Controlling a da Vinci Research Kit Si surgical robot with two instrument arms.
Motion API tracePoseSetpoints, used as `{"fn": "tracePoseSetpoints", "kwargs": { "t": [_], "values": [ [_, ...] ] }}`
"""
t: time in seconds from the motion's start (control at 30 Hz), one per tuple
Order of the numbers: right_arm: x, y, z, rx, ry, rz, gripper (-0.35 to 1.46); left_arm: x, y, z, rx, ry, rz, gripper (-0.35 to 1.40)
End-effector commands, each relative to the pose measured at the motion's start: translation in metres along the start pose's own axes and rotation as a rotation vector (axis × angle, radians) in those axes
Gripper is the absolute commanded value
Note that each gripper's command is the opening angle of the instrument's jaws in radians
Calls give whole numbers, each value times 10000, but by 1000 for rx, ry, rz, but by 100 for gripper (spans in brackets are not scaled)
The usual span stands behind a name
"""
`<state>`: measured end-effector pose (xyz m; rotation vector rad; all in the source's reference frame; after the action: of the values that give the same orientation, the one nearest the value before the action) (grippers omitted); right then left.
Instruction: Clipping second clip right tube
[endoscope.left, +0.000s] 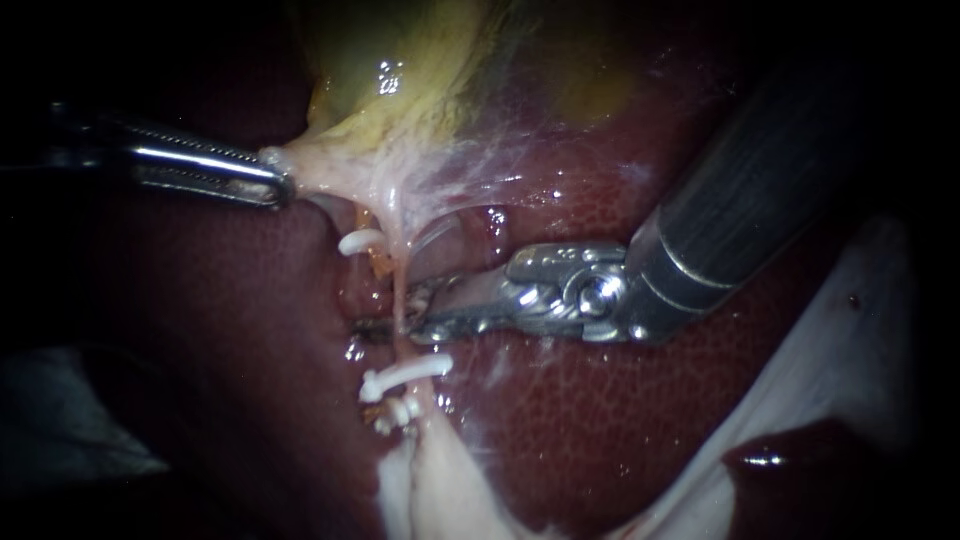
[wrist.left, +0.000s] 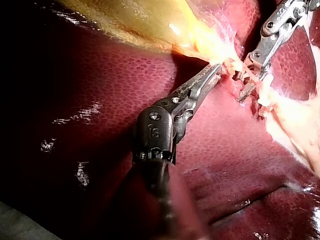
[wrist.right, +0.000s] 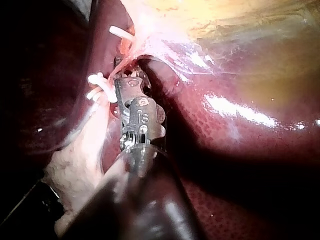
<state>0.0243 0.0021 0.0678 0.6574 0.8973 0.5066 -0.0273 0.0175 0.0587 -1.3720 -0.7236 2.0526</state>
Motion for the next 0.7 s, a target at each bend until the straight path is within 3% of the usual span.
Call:
{"fn": "tracePoseSetpoints", "kwargs": {
  "t": [0.03, 0.27, 0.7],
  "values": [
    [0, 0, 0, 1, 5, -1, 9, 0, 0, 0, 0, 0, 0, -35],
    [3, 4, -9, 13, 28, 0, 42, 0, 0, 0, 0, 0, 0, -35],
    [-9, 26, -51, 31, 26, -69, 49, -1, 0, -2, -1, 0, 1, -35]
  ]
}}
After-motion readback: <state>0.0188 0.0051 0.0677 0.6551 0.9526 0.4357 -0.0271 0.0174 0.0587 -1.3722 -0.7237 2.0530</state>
